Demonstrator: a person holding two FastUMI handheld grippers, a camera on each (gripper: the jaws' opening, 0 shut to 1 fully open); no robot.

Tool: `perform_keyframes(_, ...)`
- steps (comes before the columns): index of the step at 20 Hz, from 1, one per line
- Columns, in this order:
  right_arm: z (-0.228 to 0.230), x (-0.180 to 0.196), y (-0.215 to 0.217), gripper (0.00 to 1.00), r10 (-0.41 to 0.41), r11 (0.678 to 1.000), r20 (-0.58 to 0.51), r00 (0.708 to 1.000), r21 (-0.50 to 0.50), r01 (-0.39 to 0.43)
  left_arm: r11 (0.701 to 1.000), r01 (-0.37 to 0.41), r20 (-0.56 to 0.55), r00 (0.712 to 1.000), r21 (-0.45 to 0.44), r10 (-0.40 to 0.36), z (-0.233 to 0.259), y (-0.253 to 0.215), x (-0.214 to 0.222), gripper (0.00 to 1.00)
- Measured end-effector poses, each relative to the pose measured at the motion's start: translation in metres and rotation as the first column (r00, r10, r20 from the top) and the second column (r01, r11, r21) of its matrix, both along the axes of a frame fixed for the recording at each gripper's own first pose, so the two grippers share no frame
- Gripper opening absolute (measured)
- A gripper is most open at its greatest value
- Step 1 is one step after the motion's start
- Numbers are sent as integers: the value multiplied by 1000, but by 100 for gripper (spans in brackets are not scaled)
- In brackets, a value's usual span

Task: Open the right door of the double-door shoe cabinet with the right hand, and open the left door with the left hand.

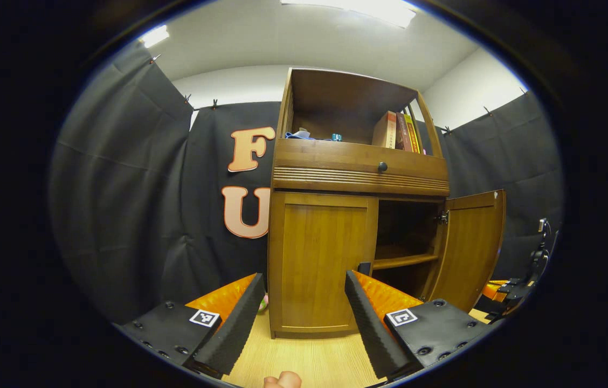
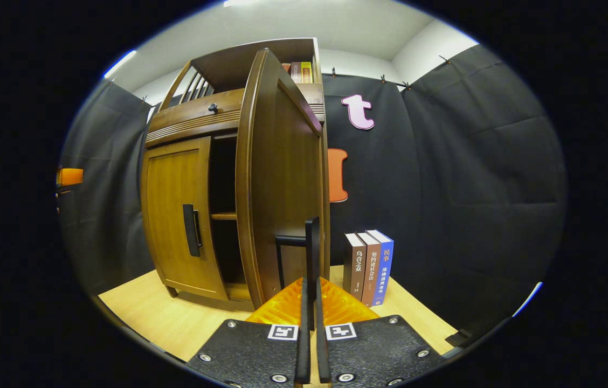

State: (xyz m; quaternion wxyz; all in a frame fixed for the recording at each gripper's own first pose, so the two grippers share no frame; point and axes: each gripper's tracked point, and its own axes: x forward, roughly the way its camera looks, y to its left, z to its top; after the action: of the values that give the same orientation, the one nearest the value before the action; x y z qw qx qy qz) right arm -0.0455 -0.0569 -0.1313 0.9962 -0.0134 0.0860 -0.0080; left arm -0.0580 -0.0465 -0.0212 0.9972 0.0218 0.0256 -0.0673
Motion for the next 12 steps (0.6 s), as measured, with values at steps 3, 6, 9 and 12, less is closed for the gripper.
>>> perform_keyframes(3, 1, -1, -11, 4, -3, 1000, 2, 1000, 4, 3, 1000, 0, -9, 1000, 1, 0, -4, -5, 3, 95)
perform_keyframes(6, 0, 0, -23, 4, -12, 1000, 5, 1000, 6, 12, 1000, 7, -16, 1000, 3, -7, -9, -12, 8, 98)
perform_keyframes(9, 2, -1, -37, 3, -27, 1000, 14, 1000, 13, 27, 1000, 14, -16, 1000, 8, -14, -14, -18, 14, 97)
perform_keyframes(12, 1, 1, -51, 3, -42, 999, 15, 999, 7, 42, 1000, 23, -24, 999, 15, -23, -21, -27, 20, 95)
